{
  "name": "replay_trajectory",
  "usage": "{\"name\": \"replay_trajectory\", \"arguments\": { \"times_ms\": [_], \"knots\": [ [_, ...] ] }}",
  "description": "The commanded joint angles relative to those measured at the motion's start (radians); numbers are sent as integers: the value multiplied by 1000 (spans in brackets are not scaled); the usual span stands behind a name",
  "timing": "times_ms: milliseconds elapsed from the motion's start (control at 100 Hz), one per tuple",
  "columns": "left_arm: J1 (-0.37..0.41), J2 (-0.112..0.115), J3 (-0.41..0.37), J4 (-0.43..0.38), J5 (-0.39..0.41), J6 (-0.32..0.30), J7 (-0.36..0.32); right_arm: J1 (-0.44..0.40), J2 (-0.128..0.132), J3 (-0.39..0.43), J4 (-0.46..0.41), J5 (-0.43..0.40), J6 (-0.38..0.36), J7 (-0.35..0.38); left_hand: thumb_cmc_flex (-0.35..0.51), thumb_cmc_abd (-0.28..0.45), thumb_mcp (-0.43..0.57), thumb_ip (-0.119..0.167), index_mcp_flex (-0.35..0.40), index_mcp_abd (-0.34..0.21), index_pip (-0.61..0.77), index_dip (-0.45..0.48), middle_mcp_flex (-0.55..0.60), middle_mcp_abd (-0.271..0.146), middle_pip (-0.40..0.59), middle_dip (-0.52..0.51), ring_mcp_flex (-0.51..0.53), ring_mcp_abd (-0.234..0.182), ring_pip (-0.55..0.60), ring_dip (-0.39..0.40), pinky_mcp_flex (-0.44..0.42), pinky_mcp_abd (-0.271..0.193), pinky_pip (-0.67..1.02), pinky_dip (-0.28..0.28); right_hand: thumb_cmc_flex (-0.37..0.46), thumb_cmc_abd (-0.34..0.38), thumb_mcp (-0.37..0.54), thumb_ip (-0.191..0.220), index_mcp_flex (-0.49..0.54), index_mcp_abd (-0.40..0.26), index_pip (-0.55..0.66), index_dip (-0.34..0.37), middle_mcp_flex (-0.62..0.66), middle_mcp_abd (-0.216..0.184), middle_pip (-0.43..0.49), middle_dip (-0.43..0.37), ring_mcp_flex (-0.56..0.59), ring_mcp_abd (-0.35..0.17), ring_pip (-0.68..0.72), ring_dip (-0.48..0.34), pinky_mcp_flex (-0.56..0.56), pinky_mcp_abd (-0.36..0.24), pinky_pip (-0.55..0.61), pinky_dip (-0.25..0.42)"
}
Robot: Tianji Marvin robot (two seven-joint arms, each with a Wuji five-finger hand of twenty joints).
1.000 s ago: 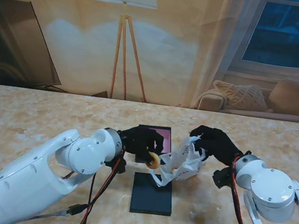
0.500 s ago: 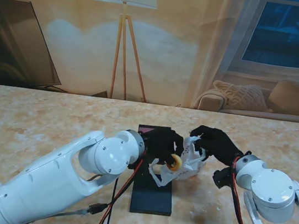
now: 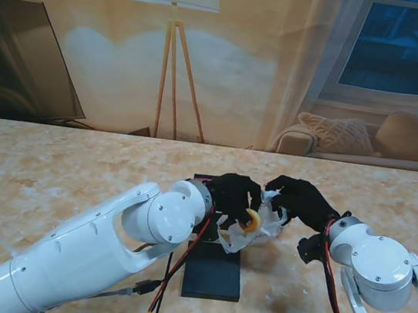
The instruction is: Pack mini donuts into a plastic bag, tie the opening and put the bag into the gift box
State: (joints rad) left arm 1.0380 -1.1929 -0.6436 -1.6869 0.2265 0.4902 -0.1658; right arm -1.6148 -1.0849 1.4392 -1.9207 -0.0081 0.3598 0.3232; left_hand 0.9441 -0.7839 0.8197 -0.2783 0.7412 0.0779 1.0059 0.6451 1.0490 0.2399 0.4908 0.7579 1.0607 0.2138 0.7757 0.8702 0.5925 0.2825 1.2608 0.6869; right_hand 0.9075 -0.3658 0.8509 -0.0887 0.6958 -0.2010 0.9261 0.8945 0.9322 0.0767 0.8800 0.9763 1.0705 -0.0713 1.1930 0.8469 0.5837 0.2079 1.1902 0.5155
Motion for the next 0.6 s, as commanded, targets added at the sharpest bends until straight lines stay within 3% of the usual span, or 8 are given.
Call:
{"name": "replay_trajectory", "arguments": {
  "times_ms": [0, 590],
  "knots": [
    [-3, -7, 0, -5, 7, 12, -9, -11, -5, -1, -6, 4, -3, 17, 24, 14, 37, 17, 13, -2, 67, 15, 7, 20, 20, 13, -5, -5, 31, 22, -11, 13, 32, 21, 19, 32, -13, 9, 14, -9, 20, 1, 1, -42, 5, 1, 4, -21, 6, -3, -4, -9, 0, 3],
    [-3, -50, 12, 25, 30, 97, 89, -16, -7, -2, -13, 19, 10, 16, 26, 15, 38, 15, 11, 10, 70, 11, 0, 29, 30, 12, -15, 2, 53, 16, -18, 21, 47, 25, 22, 34, -19, 6, 9, -8, 18, -5, 4, -47, -5, -17, 10, -26, -17, -17, 11, -12, 0, -3]
  ]
}}
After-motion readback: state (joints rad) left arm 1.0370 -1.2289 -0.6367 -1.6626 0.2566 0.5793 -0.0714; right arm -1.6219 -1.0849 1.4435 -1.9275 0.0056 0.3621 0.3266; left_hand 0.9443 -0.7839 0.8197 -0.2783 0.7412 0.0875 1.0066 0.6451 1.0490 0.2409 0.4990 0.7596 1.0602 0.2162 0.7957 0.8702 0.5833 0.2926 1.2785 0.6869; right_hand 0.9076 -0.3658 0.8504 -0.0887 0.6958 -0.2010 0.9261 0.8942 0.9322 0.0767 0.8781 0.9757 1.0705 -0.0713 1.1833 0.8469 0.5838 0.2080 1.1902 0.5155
